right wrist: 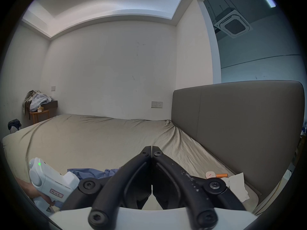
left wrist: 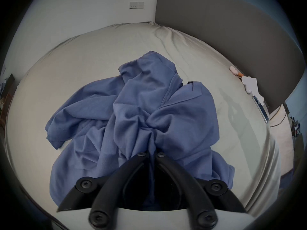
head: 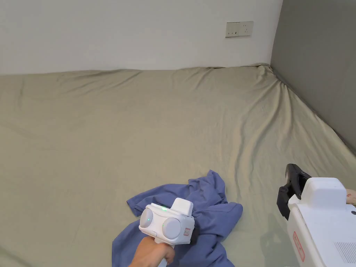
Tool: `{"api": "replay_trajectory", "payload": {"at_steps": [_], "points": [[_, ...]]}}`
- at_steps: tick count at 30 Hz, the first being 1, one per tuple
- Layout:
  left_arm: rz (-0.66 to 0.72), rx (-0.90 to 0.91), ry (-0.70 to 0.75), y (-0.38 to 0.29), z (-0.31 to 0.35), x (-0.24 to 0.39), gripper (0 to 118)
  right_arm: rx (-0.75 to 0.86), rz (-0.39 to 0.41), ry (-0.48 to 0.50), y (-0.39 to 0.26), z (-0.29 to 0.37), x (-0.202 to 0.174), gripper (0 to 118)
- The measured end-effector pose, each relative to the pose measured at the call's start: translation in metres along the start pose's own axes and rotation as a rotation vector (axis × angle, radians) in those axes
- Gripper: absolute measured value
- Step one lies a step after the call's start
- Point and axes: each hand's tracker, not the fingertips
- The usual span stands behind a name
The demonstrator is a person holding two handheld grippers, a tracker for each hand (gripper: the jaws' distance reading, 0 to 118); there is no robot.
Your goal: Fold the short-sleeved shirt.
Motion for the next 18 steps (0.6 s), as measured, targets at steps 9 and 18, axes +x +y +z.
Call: {"api": "replay_trajectory", "payload": {"at_steps": [9, 18], "points": [[0.06, 0.37, -0.05, 0.028, 0.107, -0.001, 113, 0.027, 0.005, -0.01, 0.015, 0.004, -0.002, 2], [0.083, 0.888, 0.247, 0.005, 0.223, -0.04, 113, 0.071, -0.012, -0.007, 0.036, 0.007, -0.013, 2]]}}
